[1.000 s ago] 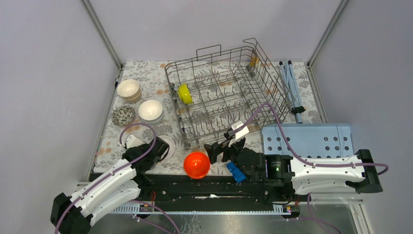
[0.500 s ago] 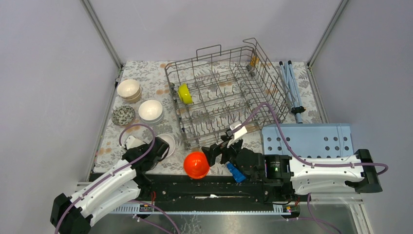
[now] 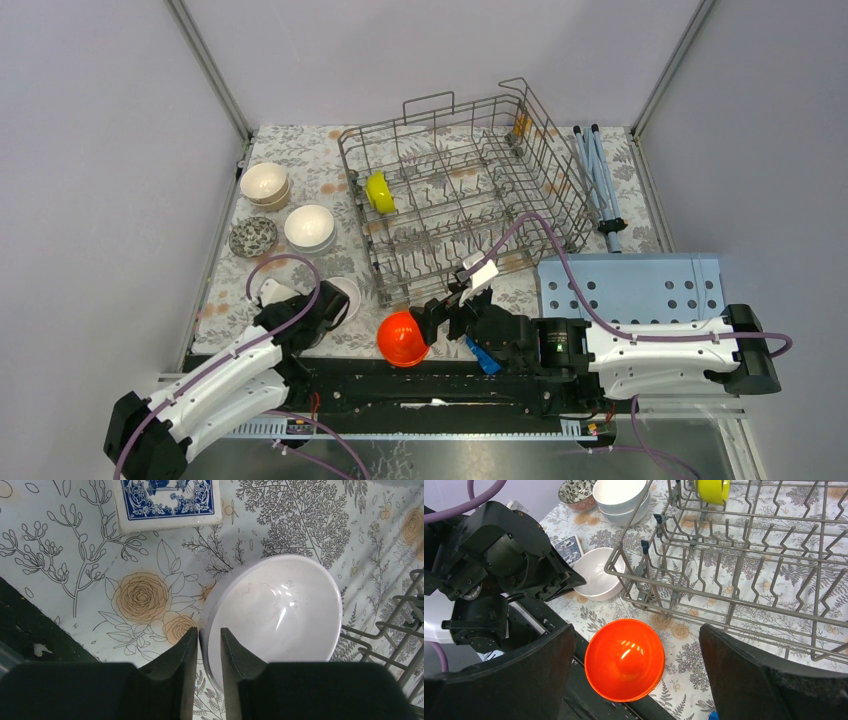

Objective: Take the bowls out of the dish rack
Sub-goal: Place the bowl at the center of the board.

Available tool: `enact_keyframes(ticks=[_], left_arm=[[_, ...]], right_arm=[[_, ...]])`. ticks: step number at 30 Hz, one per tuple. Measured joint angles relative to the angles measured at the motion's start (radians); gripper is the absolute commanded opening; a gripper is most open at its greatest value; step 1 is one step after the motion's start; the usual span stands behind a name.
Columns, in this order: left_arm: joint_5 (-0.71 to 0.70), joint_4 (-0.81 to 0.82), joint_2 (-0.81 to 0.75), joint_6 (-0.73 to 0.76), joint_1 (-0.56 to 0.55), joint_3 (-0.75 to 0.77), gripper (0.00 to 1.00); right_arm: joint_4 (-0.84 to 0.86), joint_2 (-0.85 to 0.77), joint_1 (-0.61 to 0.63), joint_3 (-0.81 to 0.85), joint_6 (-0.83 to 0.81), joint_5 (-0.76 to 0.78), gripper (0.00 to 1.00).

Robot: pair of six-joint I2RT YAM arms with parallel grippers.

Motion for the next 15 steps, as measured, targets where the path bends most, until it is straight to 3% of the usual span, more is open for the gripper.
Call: enact_keyframes(ticks=[4, 8, 11, 15], left_arm=[[0.001, 0.002, -0.001, 0.003, 0.0, 0.0, 0.43], [0.002, -0.013, -0.01, 0.016, 0.0, 0.002, 0.71], [0.005, -0.06, -0.039, 0.048, 0.0, 0.042, 0.87], [0.003, -0.087, -0.083, 0.124, 0.0, 0.162, 0.98]], right_arm=[[-0.001, 0.0, 0.0, 0.0, 0.002, 0.0, 1.0], [-0.008, 0.0, 0.0, 0.001, 0.002, 0.0, 1.0], [-0.045, 0.015, -0.002, 0.033, -0.003, 0.001, 1.0], [-0.114, 0.104, -0.048, 0.182, -0.026, -0.008, 1.0]])
